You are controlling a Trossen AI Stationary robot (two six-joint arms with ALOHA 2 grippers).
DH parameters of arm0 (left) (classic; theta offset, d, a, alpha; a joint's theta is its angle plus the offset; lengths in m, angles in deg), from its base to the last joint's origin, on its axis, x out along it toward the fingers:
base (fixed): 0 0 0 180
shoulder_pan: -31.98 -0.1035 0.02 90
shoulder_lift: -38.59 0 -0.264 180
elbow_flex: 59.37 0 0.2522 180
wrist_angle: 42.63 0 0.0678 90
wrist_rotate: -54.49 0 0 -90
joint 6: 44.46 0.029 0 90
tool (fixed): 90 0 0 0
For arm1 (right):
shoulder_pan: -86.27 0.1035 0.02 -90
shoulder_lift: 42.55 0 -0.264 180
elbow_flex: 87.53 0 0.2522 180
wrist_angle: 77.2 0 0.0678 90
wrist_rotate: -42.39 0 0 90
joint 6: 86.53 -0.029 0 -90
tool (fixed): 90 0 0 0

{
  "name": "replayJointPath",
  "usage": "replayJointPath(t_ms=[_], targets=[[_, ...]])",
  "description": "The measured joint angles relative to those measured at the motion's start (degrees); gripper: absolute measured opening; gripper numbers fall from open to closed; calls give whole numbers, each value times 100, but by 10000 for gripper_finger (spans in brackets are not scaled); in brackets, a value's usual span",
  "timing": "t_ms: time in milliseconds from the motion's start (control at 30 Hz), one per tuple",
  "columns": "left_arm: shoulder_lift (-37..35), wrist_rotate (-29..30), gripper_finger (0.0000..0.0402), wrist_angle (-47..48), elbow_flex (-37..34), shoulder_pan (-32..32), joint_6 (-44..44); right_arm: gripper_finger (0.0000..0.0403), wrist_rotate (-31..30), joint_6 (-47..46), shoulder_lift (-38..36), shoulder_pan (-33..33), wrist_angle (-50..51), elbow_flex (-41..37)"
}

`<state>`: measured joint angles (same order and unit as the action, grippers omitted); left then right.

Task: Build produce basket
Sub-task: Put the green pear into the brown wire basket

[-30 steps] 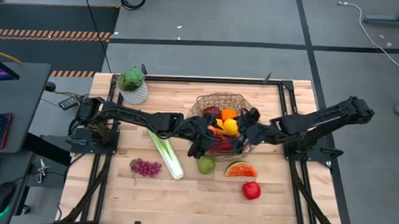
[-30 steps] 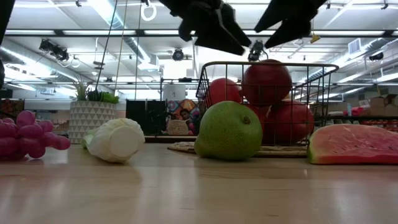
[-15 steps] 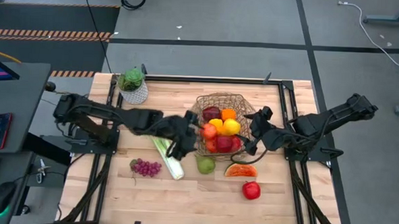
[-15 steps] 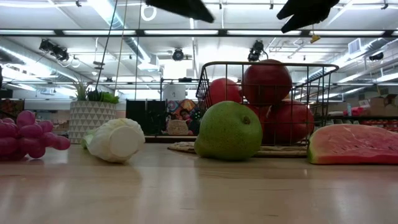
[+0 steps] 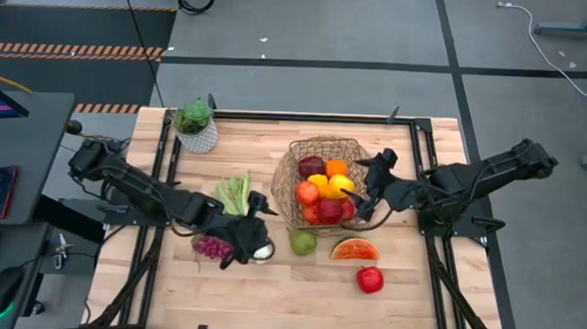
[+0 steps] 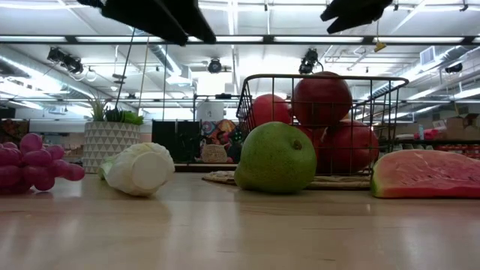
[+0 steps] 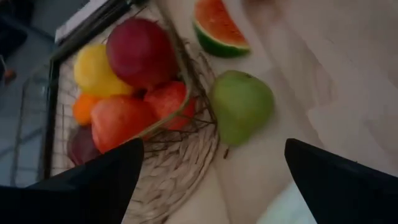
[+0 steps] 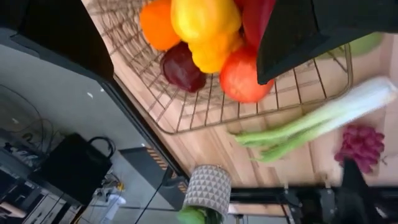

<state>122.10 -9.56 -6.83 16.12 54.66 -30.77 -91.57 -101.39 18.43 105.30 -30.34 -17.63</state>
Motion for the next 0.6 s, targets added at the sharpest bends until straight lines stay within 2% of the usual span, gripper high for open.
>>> replayJointPath(t_ms=[167, 300, 467, 600], targets=[[100, -109, 396, -1012, -542, -39, -918, 399, 41, 94, 89, -85, -262, 0], [331, -357, 396, -1771, -830, 92, -980, 399, 49, -105, 88, 2, -200, 0], [991, -340, 396, -1981, -355, 365, -1036, 399, 52, -218, 88, 311, -173, 0], [1572, -306, 396, -1470, 61, 459, -1502, 399, 47, -313, 88, 559, -109, -2]])
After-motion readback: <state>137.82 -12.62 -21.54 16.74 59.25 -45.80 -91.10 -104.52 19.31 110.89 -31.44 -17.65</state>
